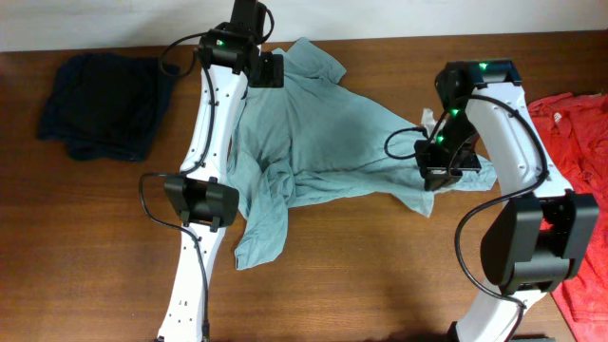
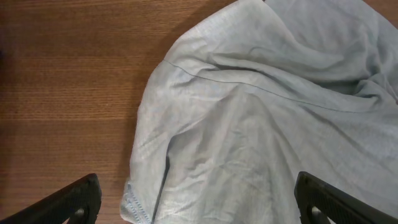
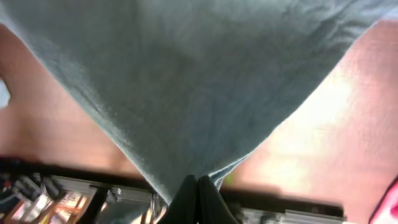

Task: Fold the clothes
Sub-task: 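Lift the shirt's right edge with the right gripper and pull it rightward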

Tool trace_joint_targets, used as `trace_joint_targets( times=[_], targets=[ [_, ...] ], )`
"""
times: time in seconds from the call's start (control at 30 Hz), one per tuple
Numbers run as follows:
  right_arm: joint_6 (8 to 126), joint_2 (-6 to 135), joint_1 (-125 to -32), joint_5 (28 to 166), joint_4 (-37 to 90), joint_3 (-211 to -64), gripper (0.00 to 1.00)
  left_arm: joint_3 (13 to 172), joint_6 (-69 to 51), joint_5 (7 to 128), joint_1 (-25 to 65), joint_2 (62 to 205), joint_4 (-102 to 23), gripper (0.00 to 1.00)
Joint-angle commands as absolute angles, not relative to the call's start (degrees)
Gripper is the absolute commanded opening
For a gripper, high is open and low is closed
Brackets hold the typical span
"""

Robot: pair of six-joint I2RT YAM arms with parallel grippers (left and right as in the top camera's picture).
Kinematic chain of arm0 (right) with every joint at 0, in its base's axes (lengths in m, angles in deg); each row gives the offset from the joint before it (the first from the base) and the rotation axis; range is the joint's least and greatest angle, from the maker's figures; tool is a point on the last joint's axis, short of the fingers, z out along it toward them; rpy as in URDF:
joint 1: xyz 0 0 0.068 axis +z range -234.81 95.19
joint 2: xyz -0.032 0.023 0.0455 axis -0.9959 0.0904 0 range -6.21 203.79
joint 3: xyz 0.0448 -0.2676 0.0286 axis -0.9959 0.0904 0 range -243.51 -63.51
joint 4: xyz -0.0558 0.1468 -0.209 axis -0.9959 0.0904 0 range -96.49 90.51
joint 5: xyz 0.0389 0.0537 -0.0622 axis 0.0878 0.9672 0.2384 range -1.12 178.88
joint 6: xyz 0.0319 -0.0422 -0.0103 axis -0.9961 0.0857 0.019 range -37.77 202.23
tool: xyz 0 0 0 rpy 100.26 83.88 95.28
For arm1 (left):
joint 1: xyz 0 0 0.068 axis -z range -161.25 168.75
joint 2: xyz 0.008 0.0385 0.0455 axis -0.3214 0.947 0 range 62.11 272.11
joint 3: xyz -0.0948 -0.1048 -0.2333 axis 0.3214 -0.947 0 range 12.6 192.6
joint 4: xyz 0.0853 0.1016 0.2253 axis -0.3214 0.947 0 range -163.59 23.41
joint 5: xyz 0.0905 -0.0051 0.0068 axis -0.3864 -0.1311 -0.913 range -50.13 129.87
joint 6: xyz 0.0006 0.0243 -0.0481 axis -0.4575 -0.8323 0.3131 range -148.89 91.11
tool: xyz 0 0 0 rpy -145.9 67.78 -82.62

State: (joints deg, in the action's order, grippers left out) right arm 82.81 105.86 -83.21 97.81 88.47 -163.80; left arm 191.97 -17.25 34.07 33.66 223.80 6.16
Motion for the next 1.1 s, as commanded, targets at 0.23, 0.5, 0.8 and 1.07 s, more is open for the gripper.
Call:
trace_joint_targets(
  times=[0.23,0.5,0.8,1.07],
  targets=[
    [81.67,101.95,-82.90,98.35,90.87,-158.75,0.04,192.32,-16.72,34.48,33.75,222.81,6.23,0.99],
    [78.66,94.24,-82.90,98.86,89.71,-146.88,0.04,192.32,-16.72,34.46,33.71,222.81,6.23,0.99],
    [78.46,78.67,-82.90,104.89,89.06,-138.14,0.04,192.32,-16.72,34.46,33.71,222.81,6.23,0.99],
    [76.78,72.97,-82.95,104.74,88.49,-133.29,0.04,192.32,-16.72,34.46,33.71,222.81,6.23,0.99]
  ],
)
